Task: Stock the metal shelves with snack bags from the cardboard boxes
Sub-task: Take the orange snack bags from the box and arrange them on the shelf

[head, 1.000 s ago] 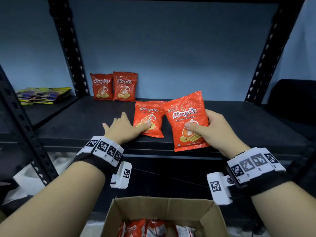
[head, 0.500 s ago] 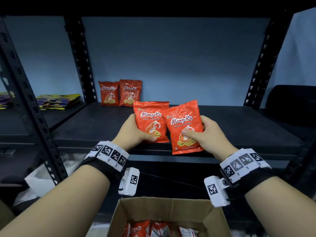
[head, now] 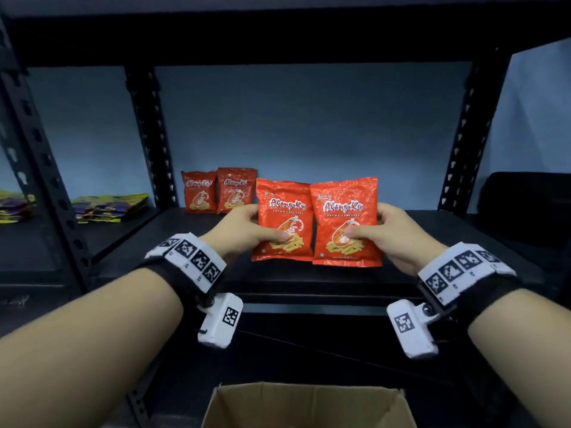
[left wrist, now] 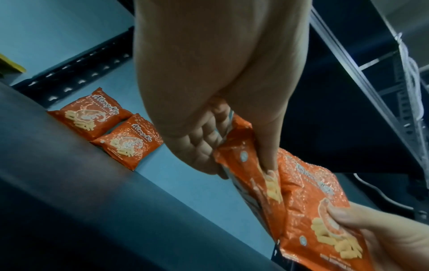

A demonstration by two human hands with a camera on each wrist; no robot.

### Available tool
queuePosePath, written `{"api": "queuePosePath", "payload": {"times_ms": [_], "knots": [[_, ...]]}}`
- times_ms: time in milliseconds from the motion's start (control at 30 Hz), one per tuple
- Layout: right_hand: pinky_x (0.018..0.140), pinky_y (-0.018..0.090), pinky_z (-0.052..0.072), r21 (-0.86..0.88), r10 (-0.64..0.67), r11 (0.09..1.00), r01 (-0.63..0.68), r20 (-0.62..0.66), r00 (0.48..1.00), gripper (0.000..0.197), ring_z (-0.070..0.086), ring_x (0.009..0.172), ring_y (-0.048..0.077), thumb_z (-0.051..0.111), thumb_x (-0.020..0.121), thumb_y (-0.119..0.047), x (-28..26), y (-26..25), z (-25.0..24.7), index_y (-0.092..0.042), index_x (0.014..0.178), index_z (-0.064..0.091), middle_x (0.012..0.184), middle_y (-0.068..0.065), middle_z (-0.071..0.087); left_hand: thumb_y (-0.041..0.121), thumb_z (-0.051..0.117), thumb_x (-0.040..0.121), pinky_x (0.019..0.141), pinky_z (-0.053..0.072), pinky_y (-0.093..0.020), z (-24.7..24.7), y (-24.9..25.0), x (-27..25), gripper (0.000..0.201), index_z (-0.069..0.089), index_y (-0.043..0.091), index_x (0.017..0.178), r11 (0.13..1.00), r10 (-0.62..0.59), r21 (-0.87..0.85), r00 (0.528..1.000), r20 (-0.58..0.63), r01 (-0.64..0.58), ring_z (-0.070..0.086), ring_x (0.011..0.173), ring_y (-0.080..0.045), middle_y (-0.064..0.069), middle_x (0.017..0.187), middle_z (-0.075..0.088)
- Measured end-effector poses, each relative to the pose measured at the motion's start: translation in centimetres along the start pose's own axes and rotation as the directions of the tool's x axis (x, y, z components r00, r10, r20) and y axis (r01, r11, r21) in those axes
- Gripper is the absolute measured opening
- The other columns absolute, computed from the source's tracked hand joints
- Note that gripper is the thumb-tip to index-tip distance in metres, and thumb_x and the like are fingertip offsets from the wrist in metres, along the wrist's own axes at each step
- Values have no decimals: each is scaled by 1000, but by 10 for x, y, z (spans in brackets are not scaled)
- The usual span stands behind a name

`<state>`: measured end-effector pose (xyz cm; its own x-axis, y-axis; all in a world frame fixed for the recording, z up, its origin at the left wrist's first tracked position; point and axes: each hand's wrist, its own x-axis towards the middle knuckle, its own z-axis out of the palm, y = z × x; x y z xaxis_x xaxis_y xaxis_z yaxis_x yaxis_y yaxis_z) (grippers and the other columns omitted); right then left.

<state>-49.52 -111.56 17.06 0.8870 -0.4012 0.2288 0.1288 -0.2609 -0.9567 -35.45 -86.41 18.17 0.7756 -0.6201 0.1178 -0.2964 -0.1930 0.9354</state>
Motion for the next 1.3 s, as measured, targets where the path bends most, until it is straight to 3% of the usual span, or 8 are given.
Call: {"api": "queuePosePath", "payload": {"times_ms": [133, 333, 467, 633, 767, 1000, 1100, 1300], "knots": [[90, 44, 61, -31, 13, 999, -13, 10, 1000, 40, 77, 96, 27, 84, 76, 5, 41, -7, -10, -7, 111, 68, 105, 12, 78, 26, 102, 43, 97, 58, -44, -11, 7, 44, 86, 68, 7, 120, 997, -61, 51, 998, -14, 61, 76, 98, -25, -7, 105, 79], [93, 44, 60, -163, 64, 985, -62, 9, 998, 39, 76, 98, 29, 86, 77, 0, 130, -2, -20, -4, 113, 71, 105, 12, 78, 23, 97, 56, 84, 63, -39, -16, 12, 124, 54, 72, 14, 103, 971, -80, 205, 975, -206, 123, 77, 82, -20, -2, 93, 79], [57, 27, 44, -310, 86, 946, -91, -29, 996, 33, 69, 83, 21, 88, 78, -15, 190, 11, -24, -12, 107, 73, 103, 8, 78, 20, 93, 61, 75, 63, -43, -13, 0, 179, 44, 69, 11, 97, 965, -109, 205, 960, -259, 165, 75, 76, -27, -7, 88, 77], [86, 35, 55, -345, 178, 923, -168, -5, 984, 33, 72, 103, 21, 85, 83, -16, 245, 33, -26, -20, 112, 70, 109, 2, 78, 13, 89, 55, 85, 61, -50, -10, -29, 243, 36, 66, 12, 82, 972, -121, 170, 963, -243, 165, 76, 90, -34, -14, 87, 75], [73, 27, 54, -338, 218, 919, -202, 12, 976, 29, 72, 104, 20, 77, 88, -6, 264, 47, -23, -21, 111, 68, 113, 5, 77, 0, 78, 82, 79, 61, -40, -8, -40, 265, 18, 64, 10, 86, 967, -160, 159, 960, -230, 199, 74, 91, -29, -14, 95, 74], [82, 35, 62, -353, 235, 907, -231, -30, 971, 34, 76, 96, 21, 82, 86, -16, 277, 54, -16, -14, 117, 69, 109, 5, 78, 10, 79, 88, 80, 61, -38, -7, -37, 276, 14, 66, 8, 92, 928, -175, 283, 955, -240, 242, 71, 87, -23, -12, 100, 74], [66, 31, 65, -450, 191, 866, -219, -108, 976, 31, 77, 85, 19, 83, 86, -27, 275, 53, -13, -12, 110, 70, 99, 4, 77, 17, 85, 83, 71, 61, -35, -5, -37, 277, 23, 65, 5, 88, 890, -189, 354, 939, -288, 288, 68, 76, -23, -12, 90, 72], [77, 38, 65, -510, 195, 826, -240, -141, 971, 48, 74, 94, 25, 88, 81, -34, 269, 47, -16, -5, 114, 67, 106, 11, 73, 25, 87, 81, 92, 59, -41, -7, -34, 270, 32, 62, 5, 80, 881, -214, 356, 934, -285, 310, 68, 82, -27, -13, 81, 68]]}}
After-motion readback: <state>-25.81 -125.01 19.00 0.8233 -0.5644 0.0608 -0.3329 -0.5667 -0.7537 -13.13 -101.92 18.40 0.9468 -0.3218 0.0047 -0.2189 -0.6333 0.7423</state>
